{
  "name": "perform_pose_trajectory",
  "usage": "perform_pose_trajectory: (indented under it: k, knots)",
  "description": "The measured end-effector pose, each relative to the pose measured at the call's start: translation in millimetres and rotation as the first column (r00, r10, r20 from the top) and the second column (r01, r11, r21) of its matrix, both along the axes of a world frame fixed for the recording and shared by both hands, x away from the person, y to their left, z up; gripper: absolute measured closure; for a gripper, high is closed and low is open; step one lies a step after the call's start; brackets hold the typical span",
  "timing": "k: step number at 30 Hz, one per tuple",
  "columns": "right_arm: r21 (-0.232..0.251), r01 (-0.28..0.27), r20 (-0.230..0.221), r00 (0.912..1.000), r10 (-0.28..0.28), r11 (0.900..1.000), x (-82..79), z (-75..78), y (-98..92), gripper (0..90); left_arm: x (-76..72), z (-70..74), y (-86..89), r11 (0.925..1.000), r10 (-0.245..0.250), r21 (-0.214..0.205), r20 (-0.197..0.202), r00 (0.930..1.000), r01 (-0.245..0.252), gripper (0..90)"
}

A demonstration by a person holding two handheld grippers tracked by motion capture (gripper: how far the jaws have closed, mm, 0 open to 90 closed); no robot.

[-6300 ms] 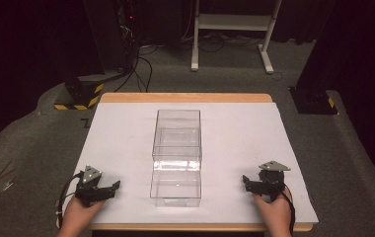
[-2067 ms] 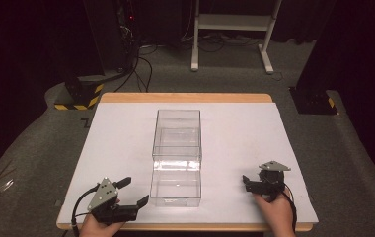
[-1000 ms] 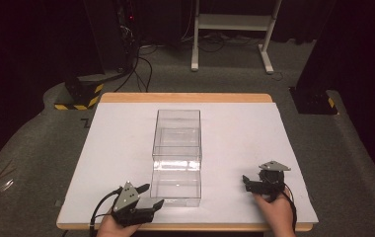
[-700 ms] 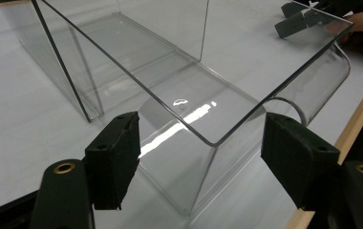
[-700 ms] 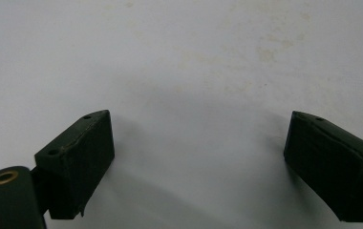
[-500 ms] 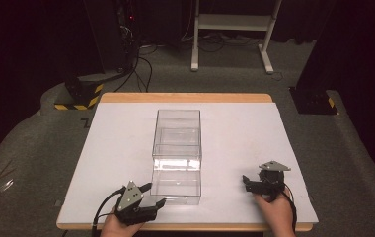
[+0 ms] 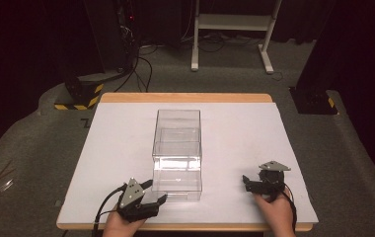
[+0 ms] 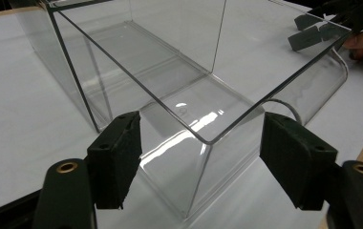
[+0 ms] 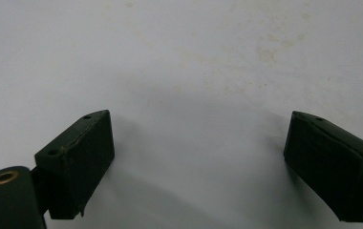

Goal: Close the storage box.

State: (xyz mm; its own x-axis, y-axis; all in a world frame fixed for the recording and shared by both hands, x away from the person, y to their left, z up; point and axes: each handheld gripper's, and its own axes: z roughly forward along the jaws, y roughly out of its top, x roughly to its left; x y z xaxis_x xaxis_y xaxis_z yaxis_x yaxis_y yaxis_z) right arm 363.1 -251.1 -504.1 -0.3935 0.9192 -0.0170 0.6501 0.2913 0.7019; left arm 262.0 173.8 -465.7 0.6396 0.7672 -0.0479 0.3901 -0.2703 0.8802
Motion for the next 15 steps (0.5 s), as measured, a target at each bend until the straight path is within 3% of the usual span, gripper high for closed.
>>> perform_pose_trajectory:
  k: [5,15]
  knots:
    - [0.000,0.001,-0.001,1.0000,-0.001,1.0000,-0.1,0.1,0.0,9.8,2.6,1.2,2.4,0.9998,0.006,-0.019,0.002,1.0000,-0.005,32.9]
    - [0.000,0.000,0.000,1.0000,0.000,1.0000,0.0,0.0,0.0,9.8,9.4,2.3,3.8,0.9999,0.011,-0.012,0.007,0.9999,-0.011,34.1]
